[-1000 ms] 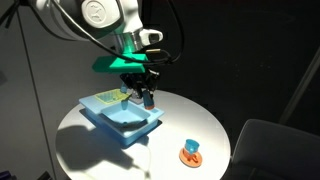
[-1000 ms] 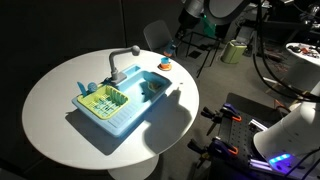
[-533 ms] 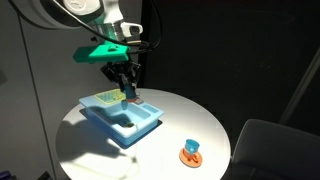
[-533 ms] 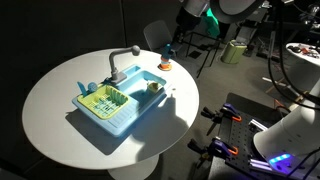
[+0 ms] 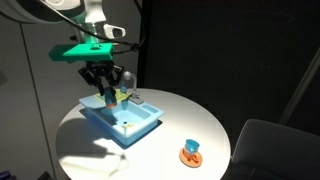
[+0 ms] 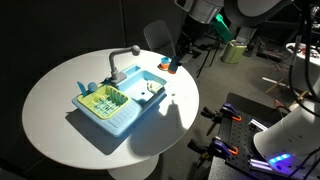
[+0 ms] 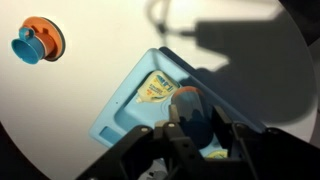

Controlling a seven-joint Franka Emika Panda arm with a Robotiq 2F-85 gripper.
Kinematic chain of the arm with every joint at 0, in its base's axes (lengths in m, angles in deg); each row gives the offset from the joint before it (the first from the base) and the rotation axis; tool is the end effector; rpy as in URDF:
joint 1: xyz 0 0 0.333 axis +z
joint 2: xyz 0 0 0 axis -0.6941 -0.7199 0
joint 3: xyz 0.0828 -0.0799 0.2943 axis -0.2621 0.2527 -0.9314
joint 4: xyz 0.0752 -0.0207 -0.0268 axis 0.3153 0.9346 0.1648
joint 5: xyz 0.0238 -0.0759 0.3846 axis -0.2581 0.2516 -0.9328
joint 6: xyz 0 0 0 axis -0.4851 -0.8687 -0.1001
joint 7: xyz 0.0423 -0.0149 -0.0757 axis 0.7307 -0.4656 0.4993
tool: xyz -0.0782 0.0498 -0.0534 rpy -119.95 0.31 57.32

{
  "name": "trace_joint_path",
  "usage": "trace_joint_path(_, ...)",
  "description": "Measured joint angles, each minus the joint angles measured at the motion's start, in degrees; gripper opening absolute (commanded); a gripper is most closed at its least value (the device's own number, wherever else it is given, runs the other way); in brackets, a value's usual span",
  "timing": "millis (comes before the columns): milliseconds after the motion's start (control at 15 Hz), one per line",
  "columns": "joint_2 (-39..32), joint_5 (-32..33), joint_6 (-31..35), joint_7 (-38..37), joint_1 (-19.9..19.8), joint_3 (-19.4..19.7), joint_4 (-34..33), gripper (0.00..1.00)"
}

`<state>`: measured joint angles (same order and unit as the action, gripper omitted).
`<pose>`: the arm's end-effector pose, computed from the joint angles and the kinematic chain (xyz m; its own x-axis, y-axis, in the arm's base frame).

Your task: Move the stacked cups from the table to the plate rack on the toy sink

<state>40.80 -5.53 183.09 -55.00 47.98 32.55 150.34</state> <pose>0.4272 -0.0108 0.3857 0.8406 0.5120 0.1767 0.4934 -0.8584 0.1403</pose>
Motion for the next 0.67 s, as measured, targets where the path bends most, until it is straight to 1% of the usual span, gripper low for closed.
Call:
trace_joint_path(333, 1.84, -0.05, -4.27, 5.92, 2.70, 0.02, 2.08, 0.13)
trace_joint_path(667, 2.15, -0.05, -4.58, 10.14, 5.16, -0.85, 3.07, 0.13)
